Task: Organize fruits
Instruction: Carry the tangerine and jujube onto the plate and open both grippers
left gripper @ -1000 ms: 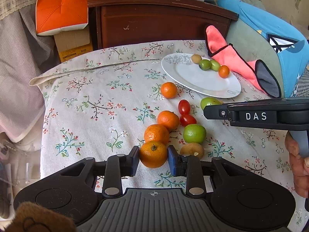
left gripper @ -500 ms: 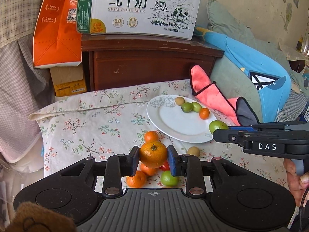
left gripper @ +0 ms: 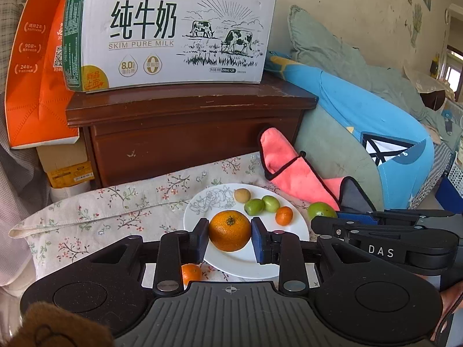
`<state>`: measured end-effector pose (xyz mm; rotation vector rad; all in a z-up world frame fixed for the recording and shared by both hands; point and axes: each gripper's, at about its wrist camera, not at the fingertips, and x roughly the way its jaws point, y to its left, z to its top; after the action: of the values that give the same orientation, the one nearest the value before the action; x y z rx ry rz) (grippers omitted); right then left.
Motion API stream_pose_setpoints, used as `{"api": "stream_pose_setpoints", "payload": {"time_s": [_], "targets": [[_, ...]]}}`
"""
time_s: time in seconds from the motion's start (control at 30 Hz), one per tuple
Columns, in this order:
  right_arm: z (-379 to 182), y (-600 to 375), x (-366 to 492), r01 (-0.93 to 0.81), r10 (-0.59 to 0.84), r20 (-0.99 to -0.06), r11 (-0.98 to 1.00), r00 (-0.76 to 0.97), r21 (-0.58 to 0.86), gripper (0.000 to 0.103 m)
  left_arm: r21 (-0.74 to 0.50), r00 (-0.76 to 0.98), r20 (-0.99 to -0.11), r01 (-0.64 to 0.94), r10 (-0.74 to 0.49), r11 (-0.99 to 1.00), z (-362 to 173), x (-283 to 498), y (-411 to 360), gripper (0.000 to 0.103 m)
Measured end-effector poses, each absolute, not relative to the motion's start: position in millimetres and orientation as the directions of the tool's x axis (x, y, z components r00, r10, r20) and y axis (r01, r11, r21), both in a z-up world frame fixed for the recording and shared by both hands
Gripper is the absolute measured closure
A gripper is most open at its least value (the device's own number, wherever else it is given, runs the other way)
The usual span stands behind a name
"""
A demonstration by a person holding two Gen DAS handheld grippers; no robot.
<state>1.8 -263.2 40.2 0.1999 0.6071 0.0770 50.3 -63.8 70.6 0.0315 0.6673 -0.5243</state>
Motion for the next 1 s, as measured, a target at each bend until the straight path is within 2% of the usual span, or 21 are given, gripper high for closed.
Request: {"api": "stream_pose_setpoints", "payload": {"time_s": [0.53, 1.0], "targets": [[2, -270, 41, 0.066, 0.112, -0.647, 0.967, 0.754, 0.244, 0.075, -0.114, 0.579, -0.715, 0.457, -0.392, 0.882, 3, 103, -104, 0.075], [-19, -276, 56, 0.131, 0.117, -0.69, 0.946, 0.715, 0.296, 0.075, -0.09, 0.557, -0.744, 0.465, -0.37, 0.881, -19, 108, -118, 0.074]]}}
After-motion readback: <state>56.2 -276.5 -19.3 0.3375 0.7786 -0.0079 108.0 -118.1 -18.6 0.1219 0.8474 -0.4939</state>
